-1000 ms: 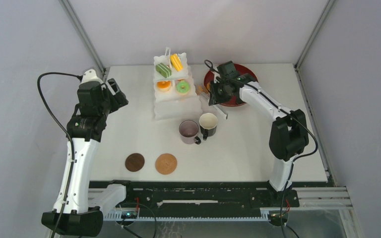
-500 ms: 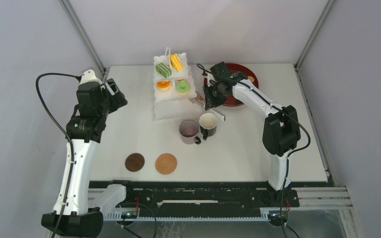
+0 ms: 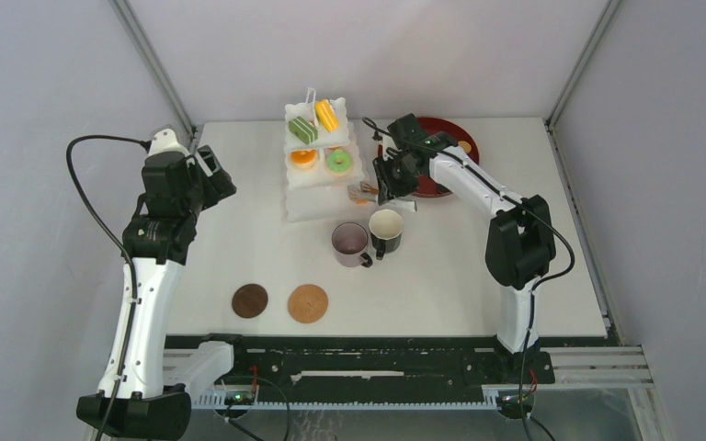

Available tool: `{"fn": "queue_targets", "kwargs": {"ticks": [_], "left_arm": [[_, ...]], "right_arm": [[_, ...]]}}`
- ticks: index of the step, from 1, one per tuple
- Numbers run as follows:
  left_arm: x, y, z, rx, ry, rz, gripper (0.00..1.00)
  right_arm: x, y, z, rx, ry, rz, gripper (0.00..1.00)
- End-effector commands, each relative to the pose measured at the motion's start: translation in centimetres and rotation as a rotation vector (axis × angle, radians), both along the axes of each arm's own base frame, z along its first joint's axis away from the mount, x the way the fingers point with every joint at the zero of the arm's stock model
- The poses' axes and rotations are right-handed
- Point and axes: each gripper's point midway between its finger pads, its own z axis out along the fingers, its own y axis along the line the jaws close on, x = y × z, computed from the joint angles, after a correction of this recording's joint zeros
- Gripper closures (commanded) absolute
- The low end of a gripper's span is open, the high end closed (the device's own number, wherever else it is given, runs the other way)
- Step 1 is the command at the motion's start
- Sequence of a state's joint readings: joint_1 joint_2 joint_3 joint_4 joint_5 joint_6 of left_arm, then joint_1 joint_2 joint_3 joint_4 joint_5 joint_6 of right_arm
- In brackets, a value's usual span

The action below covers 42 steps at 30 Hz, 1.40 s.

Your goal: Serve the afternoon tea

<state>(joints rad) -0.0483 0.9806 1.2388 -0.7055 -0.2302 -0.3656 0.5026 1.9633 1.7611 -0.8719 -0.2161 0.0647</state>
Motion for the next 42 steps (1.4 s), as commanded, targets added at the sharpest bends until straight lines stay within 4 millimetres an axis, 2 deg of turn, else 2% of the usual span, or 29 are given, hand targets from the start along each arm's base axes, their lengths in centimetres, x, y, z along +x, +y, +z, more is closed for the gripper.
{"fn": "queue_targets", "kwargs": {"ticks": [1,15,21,29,39,42], "left_arm": [[-0.1,0.1,0.5,0.009,-0.029,0.002,0.18],[-0.2,0.2,0.6,0.013,-0.03,0.006,0.18],[-0.2,0.3,0.7,0.017,-0.033,0.007,0.18],[-0.3,0.2,0.7,0.015,-0.034,0.005,0.18],[-0.2,0.1,1.0,0.008,-0.042,-0.002,0.18],[-0.1,-0.1,1.1,0.001,-0.043,-0.007,0.18]], "right_arm": [[1.1,1.6,2.2,0.053,-0.071,0.033,0.56],[2.2,2.6,2.0,0.098,-0.087,-0.022,0.53],[2.1,2.5,2.8,0.111,-0.109,-0.032,0.52],[1.8,2.3,2.6,0.108,-0.102,-0.031,0.51],[0.9,1.6,4.8,0.132,-0.148,-0.045,0.51],[0.7,1.4,5.4,0.155,-0.16,-0.057,0.55]]}}
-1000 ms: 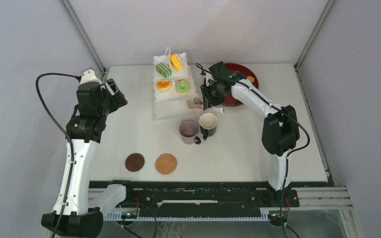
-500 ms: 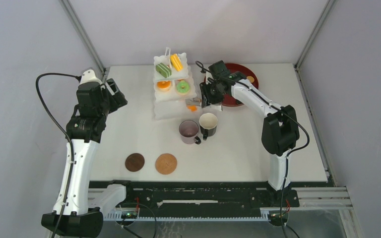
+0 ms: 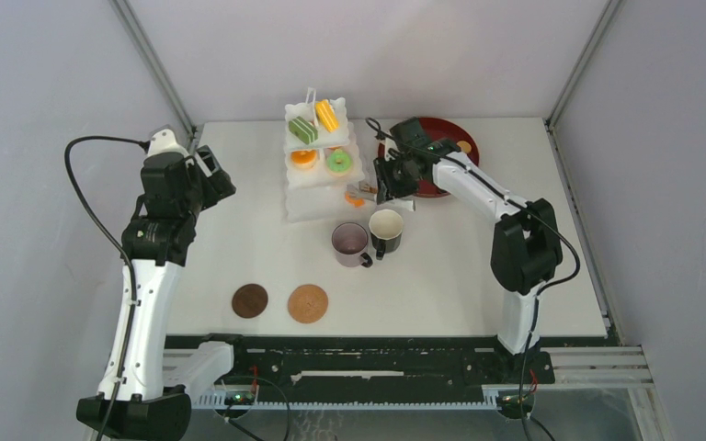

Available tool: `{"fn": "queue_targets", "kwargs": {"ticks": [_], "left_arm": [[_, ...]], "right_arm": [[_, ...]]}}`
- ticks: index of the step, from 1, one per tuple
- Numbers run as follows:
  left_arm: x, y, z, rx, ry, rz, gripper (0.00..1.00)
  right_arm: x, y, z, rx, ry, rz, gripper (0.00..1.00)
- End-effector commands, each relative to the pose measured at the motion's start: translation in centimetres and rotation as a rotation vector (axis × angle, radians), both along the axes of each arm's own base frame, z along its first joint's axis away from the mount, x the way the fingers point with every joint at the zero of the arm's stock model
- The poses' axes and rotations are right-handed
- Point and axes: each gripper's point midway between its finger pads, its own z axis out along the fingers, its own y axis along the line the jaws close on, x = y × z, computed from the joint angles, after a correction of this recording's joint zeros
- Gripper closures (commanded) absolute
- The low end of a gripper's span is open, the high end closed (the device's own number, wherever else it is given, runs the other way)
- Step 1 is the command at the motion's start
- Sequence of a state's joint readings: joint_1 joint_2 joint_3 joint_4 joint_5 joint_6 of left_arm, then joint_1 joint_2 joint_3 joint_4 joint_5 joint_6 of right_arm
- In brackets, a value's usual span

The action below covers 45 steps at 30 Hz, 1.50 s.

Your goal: Serve the afternoon tea

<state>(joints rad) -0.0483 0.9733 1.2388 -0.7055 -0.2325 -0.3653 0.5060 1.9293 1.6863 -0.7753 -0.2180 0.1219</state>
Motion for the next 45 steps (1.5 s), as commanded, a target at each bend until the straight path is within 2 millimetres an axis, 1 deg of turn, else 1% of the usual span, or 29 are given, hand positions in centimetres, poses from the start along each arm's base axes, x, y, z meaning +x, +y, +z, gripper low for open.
{"fn": "queue_targets", "kwargs": {"ticks": [1,4,9,12,13,15,18,20,21,22,24,25,27,30,32,34,38,42,45], "left_arm": [[0.1,-0.2,1.0,-0.002,-0.039,-0.011,0.18],[0.1,-0.3,1.2,-0.005,-0.043,-0.016,0.18],[0.2,-0.5,1.6,-0.014,-0.054,-0.024,0.18],[0.6,-1.2,2.2,-0.027,-0.067,-0.061,0.18],[0.9,-1.8,2.5,-0.03,-0.068,-0.092,0.18],[1.6,-3.2,3.6,-0.033,-0.079,-0.159,0.18],[3.0,-6.2,6.2,-0.011,-0.098,-0.269,0.17],[4.0,-8.6,8.5,0.02,-0.125,-0.343,0.17],[4.4,-10.1,9.3,0.031,-0.133,-0.383,0.16],[5.0,-11.1,10.2,0.041,-0.143,-0.412,0.15],[6.3,-12.3,11.8,0.07,-0.159,-0.426,0.14],[7.2,-12.8,12.2,0.087,-0.163,-0.433,0.12],[9.0,-13.8,12.7,0.11,-0.16,-0.456,0.1],[11.3,-15.3,13.3,0.141,-0.167,-0.522,0.07],[12.9,-16.3,13.2,0.161,-0.165,-0.555,0.07],[14.8,-16.8,12.9,0.158,-0.158,-0.547,0.07],[17.4,-18.0,11.8,0.135,-0.144,-0.536,0.08],[18.7,-18.6,10.2,0.147,-0.114,-0.511,0.15],[19.4,-18.7,9.1,0.162,-0.093,-0.476,0.26]], "right_arm": [[0.4,0.6,5.6,0.109,-0.139,-0.022,0.57],[0.4,0.2,5.8,0.12,-0.14,-0.045,0.7],[0.5,-0.8,6.4,0.152,-0.155,-0.091,0.78],[0.4,-1.7,6.7,0.16,-0.158,-0.121,0.81],[0.4,-2.2,6.9,0.157,-0.162,-0.136,0.83],[0.2,-3.6,7.3,0.157,-0.173,-0.18,0.85],[-0.6,-6.2,8.3,0.179,-0.209,-0.258,0.93],[-1.1,-8.3,9.1,0.19,-0.248,-0.33,0.96],[-1.4,-9.5,9.4,0.192,-0.26,-0.369,0.96],[-1.7,-10.5,9.8,0.198,-0.276,-0.408,0.96],[-2.1,-12.5,10.5,0.216,-0.304,-0.477,0.95],[-2.5,-13.3,10.2,0.217,-0.3,-0.501,0.95],[-3.0,-14.5,10.4,0.225,-0.315,-0.539,0.94],[-3.5,-15.8,10.6,0.22,-0.312,-0.574,0.94],[-3.8,-16.1,10.6,0.214,-0.309,-0.579,0.93],[-4.0,-16.3,10.7,0.213,-0.312,-0.578,0.93],[-4.1,-16.5,10.8,0.212,-0.312,-0.583,0.93],[-4.2,-16.8,10.8,0.209,-0.309,-0.596,0.93],[-4.2,-17.0,10.7,0.205,-0.308,-0.6,0.93]]}}
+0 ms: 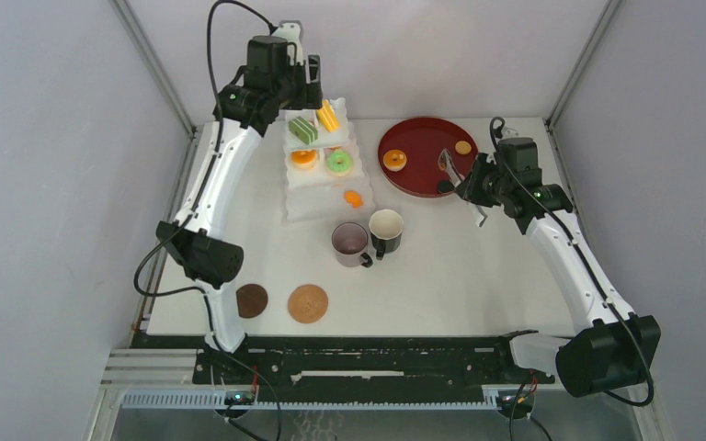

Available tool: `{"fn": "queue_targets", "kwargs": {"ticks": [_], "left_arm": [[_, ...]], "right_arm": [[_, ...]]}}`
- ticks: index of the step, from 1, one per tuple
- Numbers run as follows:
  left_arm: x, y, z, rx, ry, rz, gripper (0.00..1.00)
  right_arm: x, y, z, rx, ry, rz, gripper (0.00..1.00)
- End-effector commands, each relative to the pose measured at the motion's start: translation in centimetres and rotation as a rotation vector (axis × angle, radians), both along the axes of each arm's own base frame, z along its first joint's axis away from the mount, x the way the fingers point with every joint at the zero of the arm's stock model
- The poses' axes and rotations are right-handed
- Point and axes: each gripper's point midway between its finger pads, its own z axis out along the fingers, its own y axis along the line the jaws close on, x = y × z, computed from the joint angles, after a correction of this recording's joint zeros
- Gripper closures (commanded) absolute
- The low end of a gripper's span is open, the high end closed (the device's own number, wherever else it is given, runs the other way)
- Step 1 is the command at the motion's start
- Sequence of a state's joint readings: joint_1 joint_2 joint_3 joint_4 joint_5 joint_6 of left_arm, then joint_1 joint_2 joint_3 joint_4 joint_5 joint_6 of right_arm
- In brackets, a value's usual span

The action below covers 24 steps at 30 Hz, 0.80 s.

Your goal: Serve the afternoon tea

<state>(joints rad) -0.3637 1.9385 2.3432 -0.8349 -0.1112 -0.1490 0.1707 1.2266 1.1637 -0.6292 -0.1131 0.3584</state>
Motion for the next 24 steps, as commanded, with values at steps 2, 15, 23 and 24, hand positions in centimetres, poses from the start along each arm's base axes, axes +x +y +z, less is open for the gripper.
{"fn": "queue_targets", "kwargs": {"ticks": [2,15,23,24], "left_arm": [[0.4,-0.3,2.8,-0.01,-0.087,0.052,0.38],[0.4,-0.8,4.4,-0.066,-0.161,0.227,1.0],[0.1,-0.3,5.0,-0.144,-0.214,0.473,1.0],[0.2,-0.1,5.1,-0.154,-0.231,0.505,1.0]], "right_arm": [[0.4,-0.4,1.8,0.022,-0.067,-0.025,0.93],[0.3,0.0,1.5,0.04,-0.051,-0.008,0.94],[0.0,0.2,1.3,0.035,-0.044,0.014,0.94],[0.0,0.3,1.3,0.038,-0.047,0.016,0.94]]}}
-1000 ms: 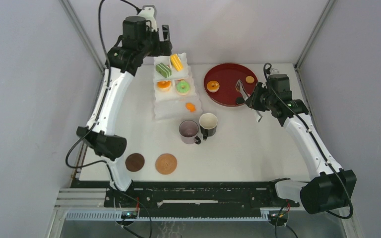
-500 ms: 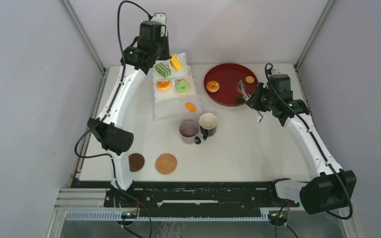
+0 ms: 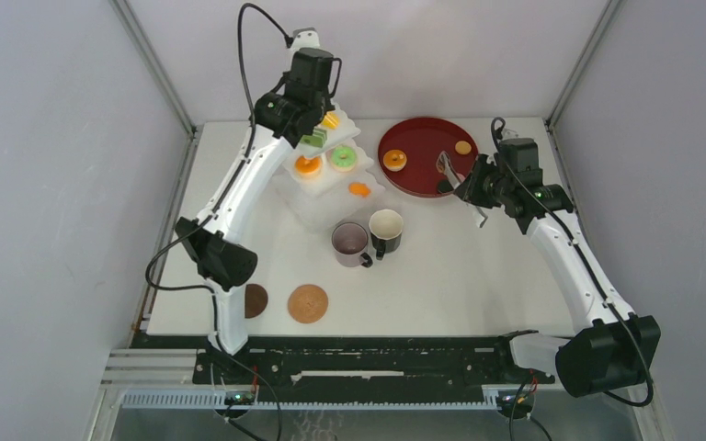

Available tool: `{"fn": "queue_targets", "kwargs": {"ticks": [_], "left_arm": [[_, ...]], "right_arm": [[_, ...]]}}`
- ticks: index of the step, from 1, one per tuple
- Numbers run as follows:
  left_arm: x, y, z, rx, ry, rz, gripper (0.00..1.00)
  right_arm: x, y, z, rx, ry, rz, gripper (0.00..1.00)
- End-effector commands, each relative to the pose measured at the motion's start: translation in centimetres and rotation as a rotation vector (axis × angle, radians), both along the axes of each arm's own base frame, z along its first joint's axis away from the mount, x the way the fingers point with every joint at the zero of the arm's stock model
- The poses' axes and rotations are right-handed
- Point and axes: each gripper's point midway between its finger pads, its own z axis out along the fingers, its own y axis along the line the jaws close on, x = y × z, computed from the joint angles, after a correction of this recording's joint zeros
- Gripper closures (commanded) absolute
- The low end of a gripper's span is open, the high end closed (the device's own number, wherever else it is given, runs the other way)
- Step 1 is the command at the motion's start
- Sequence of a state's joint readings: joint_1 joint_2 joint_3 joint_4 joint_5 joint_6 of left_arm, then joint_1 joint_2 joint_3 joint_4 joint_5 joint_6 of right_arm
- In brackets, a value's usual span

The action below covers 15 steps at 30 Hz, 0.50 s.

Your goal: Serve the afternoon tea

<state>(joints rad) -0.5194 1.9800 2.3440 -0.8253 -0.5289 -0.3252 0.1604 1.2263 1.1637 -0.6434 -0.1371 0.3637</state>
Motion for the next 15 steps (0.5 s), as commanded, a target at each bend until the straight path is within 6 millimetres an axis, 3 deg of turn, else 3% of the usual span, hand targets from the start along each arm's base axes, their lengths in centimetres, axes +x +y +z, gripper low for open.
{"fn": "queue_targets", "kwargs": {"ticks": [1,6,11,15], "left_arm": [[0.8,1.8,6.1,-0.144,-0.233,0.241,1.0],[1.7,2.3,6.7,-0.191,-0.301,0.358,1.0],[1.1,3.4,7.6,-0.227,-0.349,0.46,1.0],[1.4,2.4,7.8,-0.231,-0.36,0.432,1.0]], "right_arm": [[0.2,0.3,1.4,0.026,-0.066,0.015,0.94],[-0.1,0.5,0.9,0.035,-0.053,0.022,0.95],[-0.3,0.6,0.7,0.039,-0.047,0.03,0.94],[-0.1,0.9,0.6,0.05,-0.045,0.042,0.94]]}}
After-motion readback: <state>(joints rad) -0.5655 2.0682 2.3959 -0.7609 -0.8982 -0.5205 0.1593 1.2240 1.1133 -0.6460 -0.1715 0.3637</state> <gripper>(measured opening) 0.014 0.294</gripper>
